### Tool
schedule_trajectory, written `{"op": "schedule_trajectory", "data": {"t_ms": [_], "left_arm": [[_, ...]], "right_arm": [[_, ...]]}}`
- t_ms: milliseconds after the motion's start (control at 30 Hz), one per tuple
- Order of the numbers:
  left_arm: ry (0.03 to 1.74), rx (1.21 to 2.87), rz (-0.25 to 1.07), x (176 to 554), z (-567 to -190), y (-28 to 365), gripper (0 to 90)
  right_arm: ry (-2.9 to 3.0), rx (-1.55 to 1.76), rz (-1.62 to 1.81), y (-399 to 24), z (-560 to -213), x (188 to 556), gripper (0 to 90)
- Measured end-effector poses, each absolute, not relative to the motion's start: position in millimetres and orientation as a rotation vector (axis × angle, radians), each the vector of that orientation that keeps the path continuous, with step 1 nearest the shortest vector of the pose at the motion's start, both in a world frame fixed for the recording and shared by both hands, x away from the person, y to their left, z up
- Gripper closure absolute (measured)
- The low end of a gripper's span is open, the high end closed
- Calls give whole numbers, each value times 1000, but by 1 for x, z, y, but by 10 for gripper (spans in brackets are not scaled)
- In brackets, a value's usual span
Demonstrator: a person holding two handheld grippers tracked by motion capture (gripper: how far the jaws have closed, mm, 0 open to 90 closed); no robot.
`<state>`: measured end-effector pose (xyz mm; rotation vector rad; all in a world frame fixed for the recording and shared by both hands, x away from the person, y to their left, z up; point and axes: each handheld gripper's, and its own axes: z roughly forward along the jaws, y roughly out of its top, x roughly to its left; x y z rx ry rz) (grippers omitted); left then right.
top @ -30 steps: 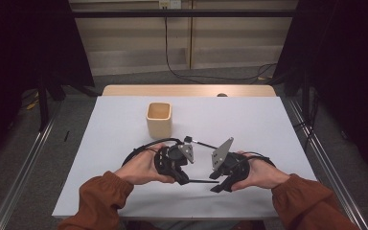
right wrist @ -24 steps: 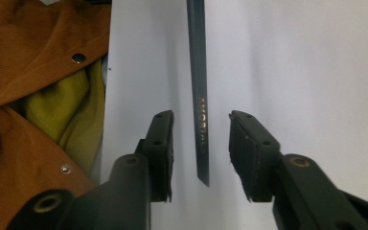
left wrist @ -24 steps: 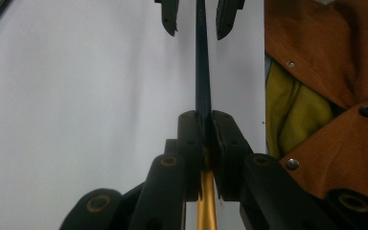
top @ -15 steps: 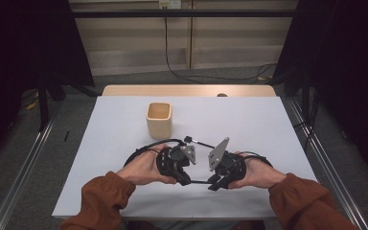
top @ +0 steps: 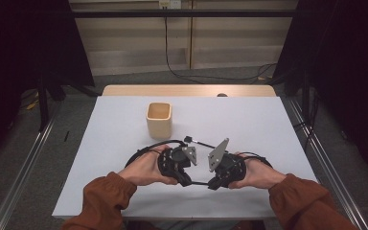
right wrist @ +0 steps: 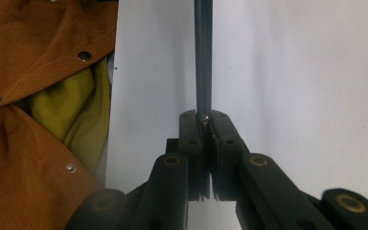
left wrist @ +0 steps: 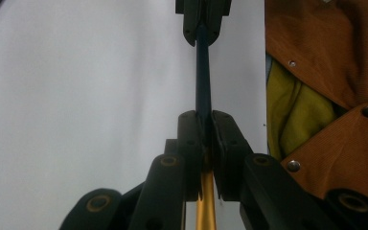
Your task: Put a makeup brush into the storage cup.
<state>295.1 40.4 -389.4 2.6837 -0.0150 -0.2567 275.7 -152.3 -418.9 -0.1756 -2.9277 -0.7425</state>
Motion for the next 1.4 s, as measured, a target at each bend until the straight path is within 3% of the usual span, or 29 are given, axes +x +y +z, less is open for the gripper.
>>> {"op": "schedule_trajectory", "data": {"t_ms": [567, 767, 900, 1200, 1400], "left_arm": [[18, 2607, -264, 299, -390, 46, 824], [36, 2588, -247, 300, -390, 47, 766], [68, 2569, -232, 301, -392, 50, 677], [181, 2502, -160, 301, -396, 55, 251], [226, 2463, -123, 303, -395, 61, 90]], "right_arm": [[-2915, -200, -783, -158, -417, 277, 855], [-2909, -204, -787, -159, -417, 277, 855], [-2917, -233, -794, -159, -416, 278, 855], [-2915, -254, -811, -161, -416, 279, 855], [-2915, -268, -826, -162, -416, 279, 855]]}}
